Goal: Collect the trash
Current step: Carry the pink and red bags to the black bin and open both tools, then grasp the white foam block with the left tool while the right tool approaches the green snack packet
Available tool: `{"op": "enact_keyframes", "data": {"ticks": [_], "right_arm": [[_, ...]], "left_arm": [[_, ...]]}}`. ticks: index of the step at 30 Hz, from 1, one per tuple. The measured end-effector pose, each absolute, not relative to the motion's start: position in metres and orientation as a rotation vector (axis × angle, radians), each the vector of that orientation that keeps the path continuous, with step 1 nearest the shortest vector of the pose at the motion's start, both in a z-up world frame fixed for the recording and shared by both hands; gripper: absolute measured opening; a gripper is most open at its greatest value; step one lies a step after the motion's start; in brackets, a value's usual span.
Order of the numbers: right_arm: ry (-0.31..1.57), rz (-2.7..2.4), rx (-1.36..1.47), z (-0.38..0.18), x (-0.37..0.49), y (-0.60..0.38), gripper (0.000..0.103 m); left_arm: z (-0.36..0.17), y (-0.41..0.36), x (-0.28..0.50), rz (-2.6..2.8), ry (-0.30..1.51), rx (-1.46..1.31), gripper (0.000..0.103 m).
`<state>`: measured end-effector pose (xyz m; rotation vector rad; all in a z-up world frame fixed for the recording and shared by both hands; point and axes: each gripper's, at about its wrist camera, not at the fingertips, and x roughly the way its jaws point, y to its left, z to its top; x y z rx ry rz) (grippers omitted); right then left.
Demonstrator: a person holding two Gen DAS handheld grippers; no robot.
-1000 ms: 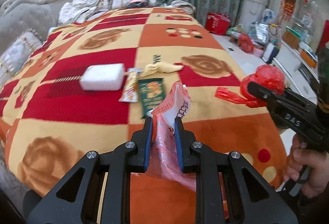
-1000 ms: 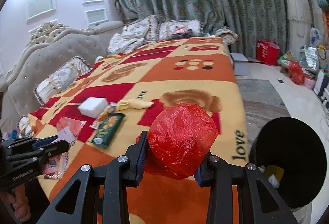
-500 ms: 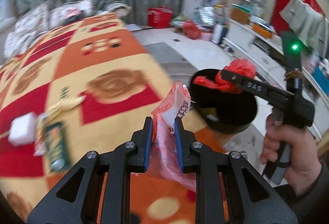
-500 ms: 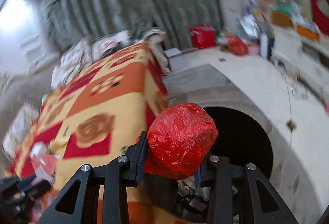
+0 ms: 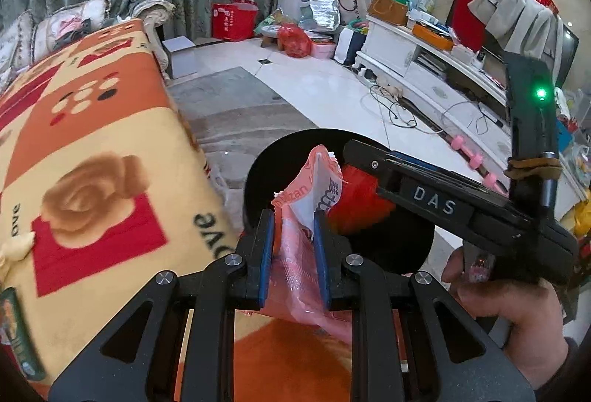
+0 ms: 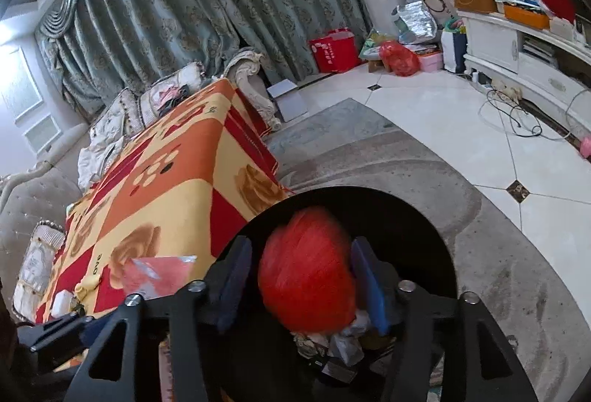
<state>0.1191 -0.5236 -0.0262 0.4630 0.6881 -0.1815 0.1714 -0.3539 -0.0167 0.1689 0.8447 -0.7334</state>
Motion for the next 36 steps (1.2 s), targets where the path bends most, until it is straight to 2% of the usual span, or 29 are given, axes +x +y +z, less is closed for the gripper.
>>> {"op": "enact_keyframes", "data": {"ticks": [2, 5, 6, 7, 8, 10, 16, 22, 30, 36], "right_arm": [[0.687, -0.217, 0.472, -0.027, 0.117, -0.528, 0.064], [0.662, -0.27, 0.495, -0.025, 0.112, -0.538, 0.064], [0.651, -0.297, 0.496, -0.023, 0.11, -0.54, 0.065], [0.639, -0.324, 0.501, -0.02, 0.107, -0.543, 0.065], [0.624, -0.343, 0.512, -0.018, 0.105, -0.545, 0.065], [0.609, -0.36, 0.521, -0.015, 0.102, -0.546, 0.065], [0.608, -0.341, 0.495, -0.008, 0.106, -0.537, 0.065], [0.597, -0.31, 0.488, -0.004, 0.111, -0.524, 0.065], [0.696, 0.07, 0.432, -0.005, 0.138, -0.439, 0.065], [0.776, 0.372, 0.379, -0.016, 0.14, -0.347, 0.065]], "left_arm": [[-0.022, -0.358, 0.176, -0.732, 0.858, 0.156, 0.019], [-0.032, -0.362, 0.185, -0.722, 0.884, 0.139, 0.02], [-0.034, -0.365, 0.187, -0.718, 0.892, 0.135, 0.023], [-0.035, -0.367, 0.188, -0.722, 0.899, 0.13, 0.033], [-0.035, -0.369, 0.189, -0.724, 0.902, 0.127, 0.049], [-0.033, -0.366, 0.187, -0.71, 0.886, 0.12, 0.069], [-0.025, -0.346, 0.184, -0.685, 0.866, 0.094, 0.069], [-0.007, -0.292, 0.178, -0.602, 0.828, 0.05, 0.069], [0.019, -0.163, 0.173, -0.41, 0.726, 0.091, 0.069], [0.01, -0.035, 0.2, -0.193, 0.725, 0.046, 0.069]]}}
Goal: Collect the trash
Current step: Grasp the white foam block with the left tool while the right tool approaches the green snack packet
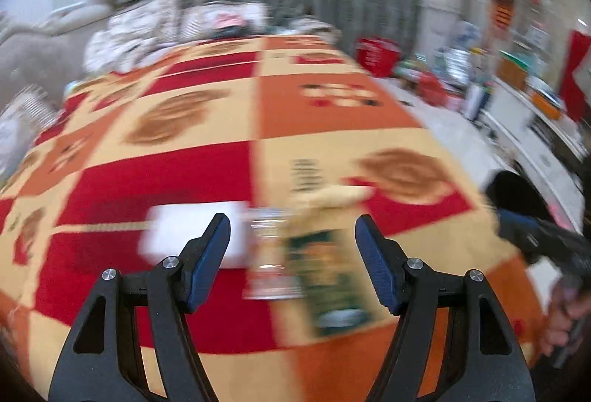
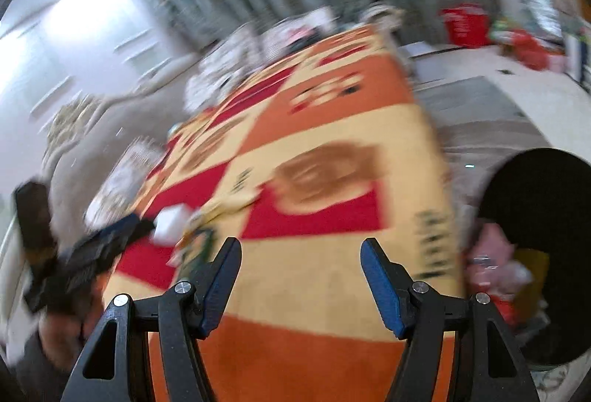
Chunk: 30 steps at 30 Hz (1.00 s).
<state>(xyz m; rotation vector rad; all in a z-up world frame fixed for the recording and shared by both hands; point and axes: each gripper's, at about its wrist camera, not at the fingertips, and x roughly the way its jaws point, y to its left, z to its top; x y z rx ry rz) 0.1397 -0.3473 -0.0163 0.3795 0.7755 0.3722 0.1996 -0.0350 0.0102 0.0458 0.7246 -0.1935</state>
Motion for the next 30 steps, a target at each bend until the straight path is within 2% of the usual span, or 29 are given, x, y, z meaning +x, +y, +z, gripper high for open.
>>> {"op": "enact_keyframes", "data": {"ticks": [3, 7, 13, 22, 27, 30], "right_arm": [[0.795, 0.425, 0.311, -0.025, 0.141, -0.311, 0.065], [0.828, 0.439, 0.262, -0.039, 0.15, -0.283, 0.065], [0.852, 0.454, 0.231, -0.044, 0.159, -0.271, 0.065], [0.867, 0.468, 0.212, -0.044, 0.162, -0.263, 0.065], [0.865, 0.464, 0.22, -0.044, 0.163, -0.264, 0.065], [0.867, 0.464, 0.221, -0.045, 0.164, -0.264, 0.065]], "left_arm": [[-0.004, 0.014, 0.219, -0.136, 0.764, -0.02, 0.069], [-0.019, 0.038, 0.245, -0.162, 0.824, -0.077, 0.069], [-0.03, 0.018, 0.261, -0.273, 0.876, -0.02, 0.069], [-0.034, -0.001, 0.25, -0.245, 0.86, 0.119, 0.072], [-0.019, 0.003, 0.221, -0.389, 0.938, 0.022, 0.072], [-0.004, 0.008, 0.211, -0.374, 0.852, 0.061, 0.073]]}}
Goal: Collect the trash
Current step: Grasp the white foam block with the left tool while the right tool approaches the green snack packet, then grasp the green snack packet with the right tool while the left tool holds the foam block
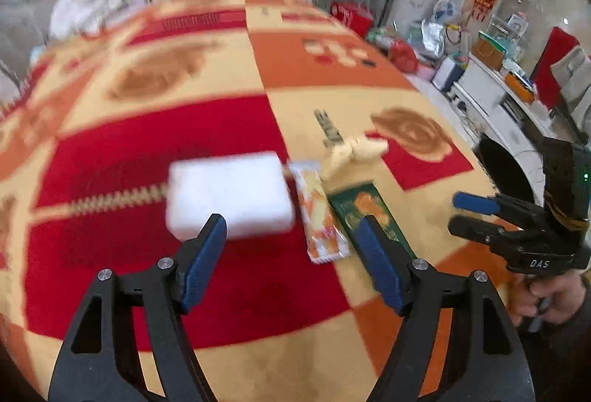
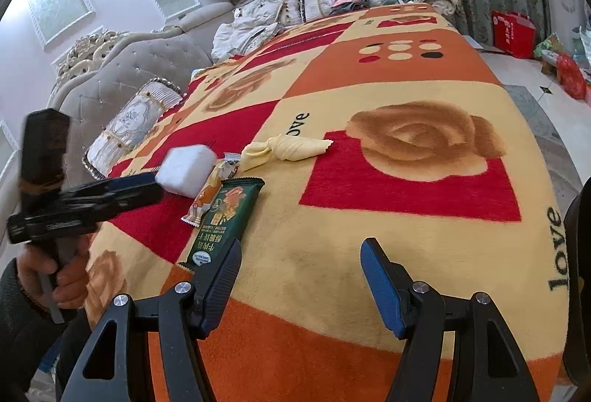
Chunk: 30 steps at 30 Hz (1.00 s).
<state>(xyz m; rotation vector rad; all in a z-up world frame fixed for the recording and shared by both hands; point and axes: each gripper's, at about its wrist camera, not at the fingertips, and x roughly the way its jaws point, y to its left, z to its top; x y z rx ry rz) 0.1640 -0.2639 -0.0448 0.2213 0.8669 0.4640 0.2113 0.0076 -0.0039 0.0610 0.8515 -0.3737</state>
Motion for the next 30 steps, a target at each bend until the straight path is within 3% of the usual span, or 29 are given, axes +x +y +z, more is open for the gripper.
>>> {"op": "enact_keyframes", "data": {"ticks": [6, 15, 22, 30], "right_arm": [[0.864, 0.47, 0.223, -0.045, 0.162, -0.263, 0.065], [0.877, 0.477, 0.212, -0.046, 0.165, -0.26, 0.065], [0.873, 0.47, 0.225, -0.046, 0.164, -0.261, 0.065], [0.868, 0.469, 0.229, -0.046, 0.165, -0.261, 0.065]], "left_arm": [[-0.02, 0.029, 0.246, -0.305, 0.876, 0.129, 0.073], [-0.042, 0.04, 0.262, -0.339, 0.956, -0.103, 0.073], [-0.017, 0.038, 0.192, -0.373, 0.941, -0.246, 0.077], [-0.012, 0.012, 0.15, -0.502, 0.973, -0.151, 0.077]]}}
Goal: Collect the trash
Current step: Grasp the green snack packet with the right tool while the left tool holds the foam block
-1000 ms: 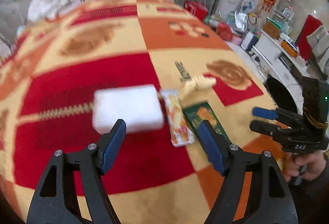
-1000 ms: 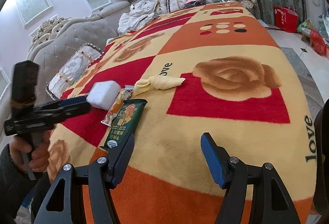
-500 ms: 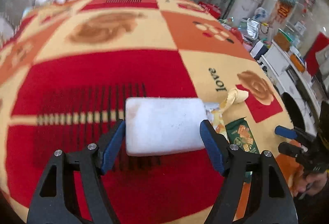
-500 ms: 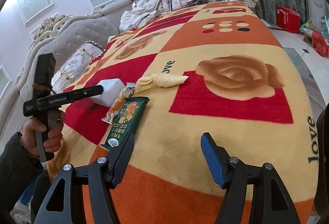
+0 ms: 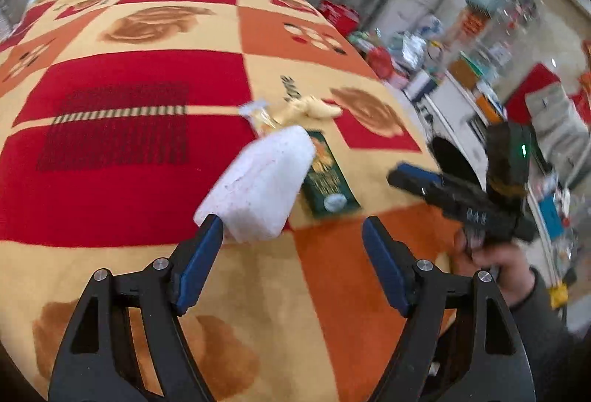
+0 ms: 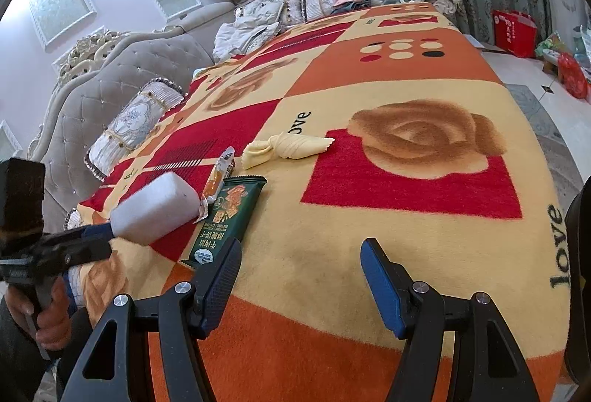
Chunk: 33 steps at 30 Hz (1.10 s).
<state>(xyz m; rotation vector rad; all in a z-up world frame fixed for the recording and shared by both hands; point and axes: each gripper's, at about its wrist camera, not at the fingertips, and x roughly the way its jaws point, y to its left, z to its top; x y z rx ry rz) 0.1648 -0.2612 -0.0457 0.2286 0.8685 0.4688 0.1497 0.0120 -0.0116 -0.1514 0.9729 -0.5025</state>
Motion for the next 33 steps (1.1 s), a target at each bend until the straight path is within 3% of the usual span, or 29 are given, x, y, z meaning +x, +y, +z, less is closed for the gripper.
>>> {"op": "enact_keyframes", "data": {"ticks": [11, 17, 29, 30, 31, 32, 33], "right_arm": [[0.874, 0.474, 0.217, -0.046, 0.163, -0.26, 0.065], [0.88, 0.47, 0.212, -0.047, 0.163, -0.258, 0.065], [0.883, 0.475, 0.218, -0.047, 0.163, -0.256, 0.065], [0.882, 0.474, 0.217, -0.046, 0.163, -0.256, 0.065], [0.88, 0.471, 0.213, -0.046, 0.163, -0.255, 0.065], [0.874, 0.467, 0.207, -0.044, 0.163, -0.254, 0.065], [0.867, 0.469, 0.207, -0.043, 0.162, -0.253, 0.065]], "left_arm": [[-0.032, -0.015, 0.165, -0.285, 0.822, 0.284, 0.077], [-0.032, 0.005, 0.165, -0.344, 0.844, 0.168, 0.077], [-0.035, 0.01, 0.203, -0.378, 0.83, 0.201, 0.077], [-0.037, 0.008, 0.203, -0.392, 0.834, 0.2, 0.076], [-0.037, 0.007, 0.2, -0.401, 0.832, 0.192, 0.069], [-0.037, 0.007, 0.198, -0.407, 0.83, 0.175, 0.047], [-0.037, 0.008, 0.197, -0.403, 0.838, 0.158, 0.046]]}}
